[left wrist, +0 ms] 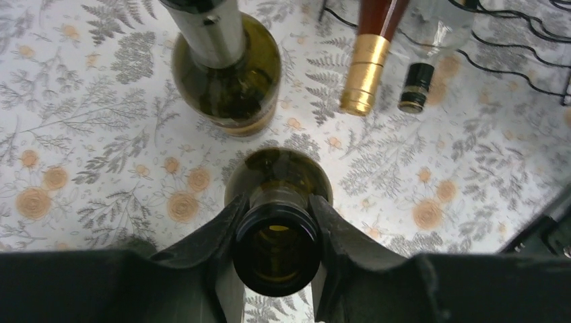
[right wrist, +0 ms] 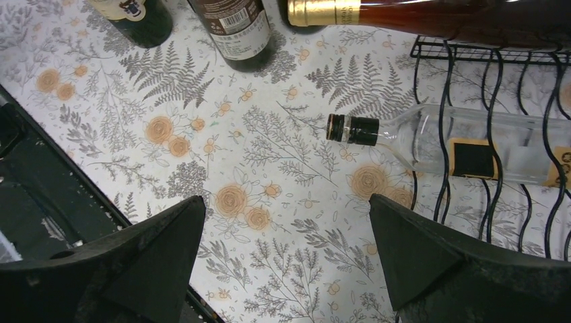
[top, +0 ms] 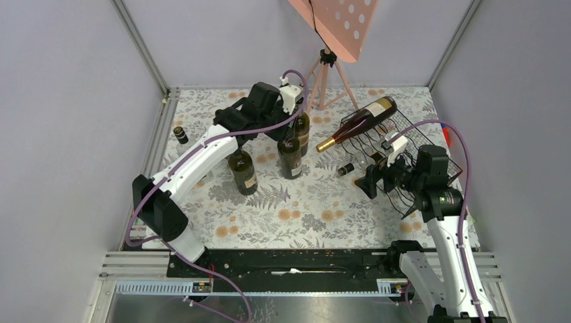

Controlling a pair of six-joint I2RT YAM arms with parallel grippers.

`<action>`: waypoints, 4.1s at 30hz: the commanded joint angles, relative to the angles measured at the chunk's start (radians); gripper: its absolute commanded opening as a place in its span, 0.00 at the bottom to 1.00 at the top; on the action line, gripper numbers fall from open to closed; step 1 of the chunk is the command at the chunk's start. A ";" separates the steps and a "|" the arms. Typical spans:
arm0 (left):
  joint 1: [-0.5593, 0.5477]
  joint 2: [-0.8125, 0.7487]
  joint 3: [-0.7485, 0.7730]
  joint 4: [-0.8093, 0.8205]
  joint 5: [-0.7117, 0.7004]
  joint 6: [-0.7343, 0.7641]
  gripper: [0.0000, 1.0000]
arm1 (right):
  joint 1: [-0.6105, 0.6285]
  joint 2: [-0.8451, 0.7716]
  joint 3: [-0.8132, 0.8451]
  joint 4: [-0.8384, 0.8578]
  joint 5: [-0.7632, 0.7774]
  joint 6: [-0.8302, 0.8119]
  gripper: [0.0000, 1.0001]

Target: Put the wine bottle on the wine rack

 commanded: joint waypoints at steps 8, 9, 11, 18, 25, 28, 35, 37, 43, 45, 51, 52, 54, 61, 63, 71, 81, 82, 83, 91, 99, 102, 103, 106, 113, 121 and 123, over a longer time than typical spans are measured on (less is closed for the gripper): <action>0.014 -0.244 -0.057 0.078 0.223 -0.022 0.00 | 0.033 0.080 0.068 0.127 -0.287 0.083 0.99; 0.016 -0.261 -0.069 0.091 0.249 -0.041 0.00 | 0.048 0.097 0.085 0.139 -0.283 0.096 0.99; 0.020 -0.286 -0.088 0.123 0.292 -0.090 0.00 | 0.104 0.130 0.121 0.150 -0.252 0.102 0.99; 0.033 -0.310 -0.137 0.280 0.481 -0.301 0.00 | 0.340 0.212 0.167 0.167 -0.081 0.055 0.99; 0.053 -0.306 -0.196 0.452 0.564 -0.467 0.00 | 0.394 0.220 0.134 0.152 -0.072 0.011 0.99; 0.064 -0.290 -0.207 0.513 0.606 -0.536 0.00 | 0.400 0.218 0.108 0.154 -0.048 0.006 0.99; 0.086 -0.272 -0.235 0.611 0.664 -0.647 0.00 | 0.404 0.194 0.049 0.160 -0.011 -0.026 0.99; 0.091 -0.265 -0.237 0.629 0.677 -0.669 0.00 | 0.406 0.187 0.041 0.157 0.003 -0.038 0.99; 0.100 -0.264 -0.283 0.722 0.696 -0.739 0.00 | 0.409 0.180 0.016 0.173 0.023 -0.036 0.99; 0.101 -0.263 -0.290 0.717 0.695 -0.733 0.00 | 0.409 0.178 0.013 0.176 0.024 -0.037 0.95; 0.116 -0.272 -0.312 0.729 0.701 -0.740 0.00 | 0.409 0.168 0.015 0.157 0.029 -0.054 0.58; 0.119 -0.276 -0.316 0.725 0.702 -0.733 0.00 | 0.409 0.165 0.015 0.153 0.029 -0.059 0.48; 0.124 -0.287 -0.324 0.712 0.703 -0.710 0.05 | 0.409 0.161 0.013 0.140 0.021 -0.067 0.25; 0.128 -0.346 -0.288 0.476 0.682 -0.363 0.73 | 0.409 0.123 0.012 0.000 -0.054 -0.154 0.00; 0.126 -0.369 -0.263 0.384 0.679 -0.212 0.84 | 0.410 0.132 0.018 -0.064 -0.086 -0.183 0.00; -0.028 -0.441 -0.225 0.018 0.580 0.514 0.96 | 0.409 0.220 0.005 -0.249 -0.196 -0.284 0.00; -0.385 -0.353 -0.271 -0.139 0.114 0.932 0.95 | 0.411 0.298 0.022 -0.327 -0.264 -0.343 0.00; -0.400 -0.340 -0.278 -0.138 0.087 0.953 0.95 | 0.411 0.294 0.022 -0.329 -0.266 -0.343 0.00; -0.412 -0.326 -0.282 -0.137 0.067 0.968 0.95 | 0.411 0.290 0.021 -0.330 -0.266 -0.342 0.00; -0.444 -0.240 -0.342 -0.058 -0.060 1.051 0.91 | 0.411 0.266 0.005 -0.326 -0.260 -0.346 0.00; -0.444 -0.205 -0.344 -0.022 -0.097 1.077 0.73 | 0.412 0.281 0.004 -0.332 -0.256 -0.360 0.00; -0.444 -0.191 -0.337 -0.022 -0.106 1.079 0.64 | 0.412 0.281 0.004 -0.332 -0.253 -0.361 0.00; -0.444 -0.189 -0.336 -0.023 -0.105 1.079 0.62 | 0.412 0.281 0.004 -0.331 -0.252 -0.361 0.00; -0.444 -0.184 -0.336 -0.022 -0.102 1.081 0.54 | 0.412 0.280 0.004 -0.327 -0.249 -0.361 0.00; -0.461 -0.174 -0.327 -0.040 -0.153 1.102 0.51 | 0.412 0.292 0.003 -0.330 -0.225 -0.369 0.00; -0.489 -0.176 -0.324 -0.069 -0.239 1.137 0.66 | 0.412 0.302 -0.004 -0.332 -0.194 -0.378 0.00; -0.490 -0.178 -0.328 -0.073 -0.248 1.142 0.70 | 0.412 0.300 -0.007 -0.333 -0.190 -0.381 0.00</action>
